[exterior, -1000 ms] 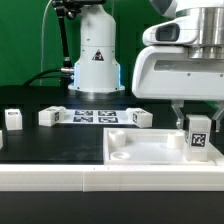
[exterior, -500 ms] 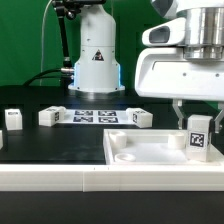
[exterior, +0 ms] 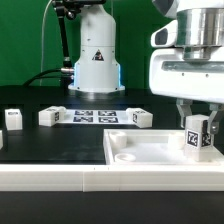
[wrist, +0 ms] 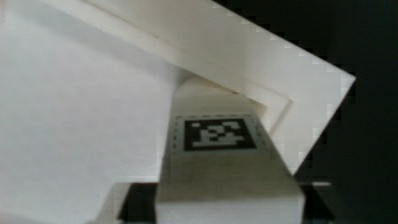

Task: Assemble one leg

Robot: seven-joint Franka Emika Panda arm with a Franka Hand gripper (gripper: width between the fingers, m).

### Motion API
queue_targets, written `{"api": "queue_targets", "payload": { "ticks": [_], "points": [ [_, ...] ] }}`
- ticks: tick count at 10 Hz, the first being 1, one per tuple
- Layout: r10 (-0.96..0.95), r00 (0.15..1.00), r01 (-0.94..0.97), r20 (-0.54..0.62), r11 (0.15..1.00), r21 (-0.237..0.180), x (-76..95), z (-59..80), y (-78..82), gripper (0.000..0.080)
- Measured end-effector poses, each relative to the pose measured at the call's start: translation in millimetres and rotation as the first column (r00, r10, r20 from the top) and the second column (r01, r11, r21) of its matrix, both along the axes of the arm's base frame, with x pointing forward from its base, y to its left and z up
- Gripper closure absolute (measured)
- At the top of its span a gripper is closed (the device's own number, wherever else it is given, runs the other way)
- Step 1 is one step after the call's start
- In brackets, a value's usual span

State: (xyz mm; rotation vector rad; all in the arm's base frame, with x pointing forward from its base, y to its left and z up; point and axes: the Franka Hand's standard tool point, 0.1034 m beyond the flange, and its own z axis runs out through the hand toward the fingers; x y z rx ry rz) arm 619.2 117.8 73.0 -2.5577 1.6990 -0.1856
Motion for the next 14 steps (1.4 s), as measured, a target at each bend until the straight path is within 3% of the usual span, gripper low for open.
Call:
{"api": "queue_targets", "payload": {
  "ticks": [4,5,6,7,10,14],
  "points": [
    [-0.064,0.998,0.064,-0.003,0.998,0.017,-0.4,-0.2,0.5,0.0506],
    [-0.029,1.000,0.030,-0.003,0.999,0.013,-0.5,-0.2,0.5,0.0327],
    [0.019,1.000,-0.020,0.005,1.000,0.005,0.3,-0.2,-0.1,0.0327],
    [0.148,0.989,-0.148,0.005,0.989,-0.014,0.8,-0.3,-2.4,0.0185],
    [0.363,0.932,-0.363,0.006,0.931,-0.050,1.1,-0.9,-2.1,0.0151],
    [0.628,0.778,-0.627,-0.018,0.774,-0.090,2.0,0.0,-0.6,0.0151]
  ]
}}
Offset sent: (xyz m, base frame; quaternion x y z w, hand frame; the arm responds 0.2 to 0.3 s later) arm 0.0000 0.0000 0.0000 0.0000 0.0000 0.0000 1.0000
